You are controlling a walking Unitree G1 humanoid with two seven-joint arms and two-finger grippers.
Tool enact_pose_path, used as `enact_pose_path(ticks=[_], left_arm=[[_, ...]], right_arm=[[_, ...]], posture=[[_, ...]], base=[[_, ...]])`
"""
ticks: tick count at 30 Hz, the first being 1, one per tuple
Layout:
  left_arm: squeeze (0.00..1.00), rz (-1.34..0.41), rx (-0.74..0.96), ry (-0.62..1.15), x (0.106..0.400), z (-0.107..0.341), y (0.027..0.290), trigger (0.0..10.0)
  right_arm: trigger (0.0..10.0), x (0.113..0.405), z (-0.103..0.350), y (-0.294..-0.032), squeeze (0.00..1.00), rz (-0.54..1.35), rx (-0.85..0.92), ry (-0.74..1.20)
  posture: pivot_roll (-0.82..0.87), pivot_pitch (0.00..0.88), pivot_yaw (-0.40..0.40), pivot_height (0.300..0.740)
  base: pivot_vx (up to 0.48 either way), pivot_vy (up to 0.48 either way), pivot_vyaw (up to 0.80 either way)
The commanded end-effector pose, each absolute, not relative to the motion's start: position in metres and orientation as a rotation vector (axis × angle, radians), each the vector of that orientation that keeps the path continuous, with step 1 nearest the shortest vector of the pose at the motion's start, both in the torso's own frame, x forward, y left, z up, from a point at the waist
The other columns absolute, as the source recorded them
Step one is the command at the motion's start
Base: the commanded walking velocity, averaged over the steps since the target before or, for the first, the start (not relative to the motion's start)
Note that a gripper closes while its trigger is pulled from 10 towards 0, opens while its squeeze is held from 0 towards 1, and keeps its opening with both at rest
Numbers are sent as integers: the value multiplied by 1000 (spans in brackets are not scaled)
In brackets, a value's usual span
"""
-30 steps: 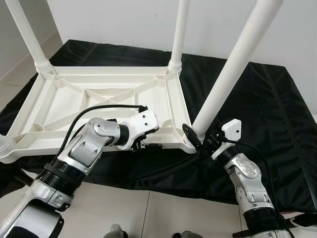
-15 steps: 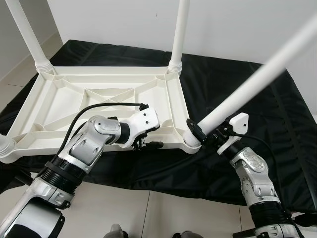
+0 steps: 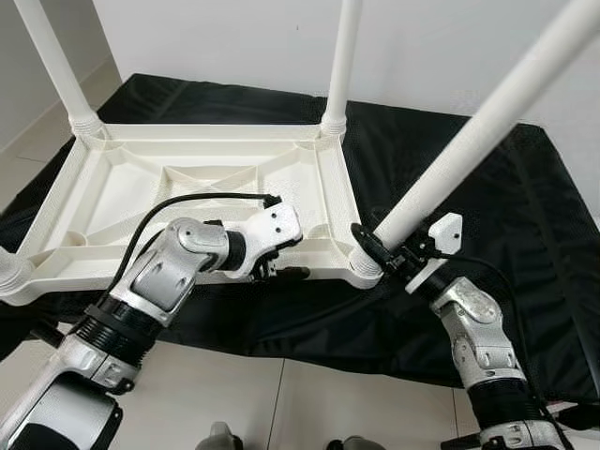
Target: Building children table
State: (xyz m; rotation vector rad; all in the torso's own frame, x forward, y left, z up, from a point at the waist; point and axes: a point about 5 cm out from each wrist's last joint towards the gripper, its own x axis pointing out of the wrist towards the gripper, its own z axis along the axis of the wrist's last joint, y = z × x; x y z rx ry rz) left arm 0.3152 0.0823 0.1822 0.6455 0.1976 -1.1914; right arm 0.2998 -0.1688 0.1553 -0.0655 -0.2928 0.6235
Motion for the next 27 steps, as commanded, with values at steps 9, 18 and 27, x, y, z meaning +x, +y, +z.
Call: enact_pose_path(ticks=[9,18,27], left_arm=[[0,-1234,652,201,312,181,80,10000],[0,-1234,639,185,310,181,75,10000],[0,-1256,633,163,309,185,68,10000]], right_arm=[[824,306,156,-173,0,595,-62,-277],[10000,310,159,-171,0,626,-68,-269],[10000,310,158,-167,0,646,-67,-265]], posture=[[-41,31,-15,740],[-30,39,-21,740],[-31,48,-19,740]], base=[[0,0,0],[0,0,0],[0,0,0]])
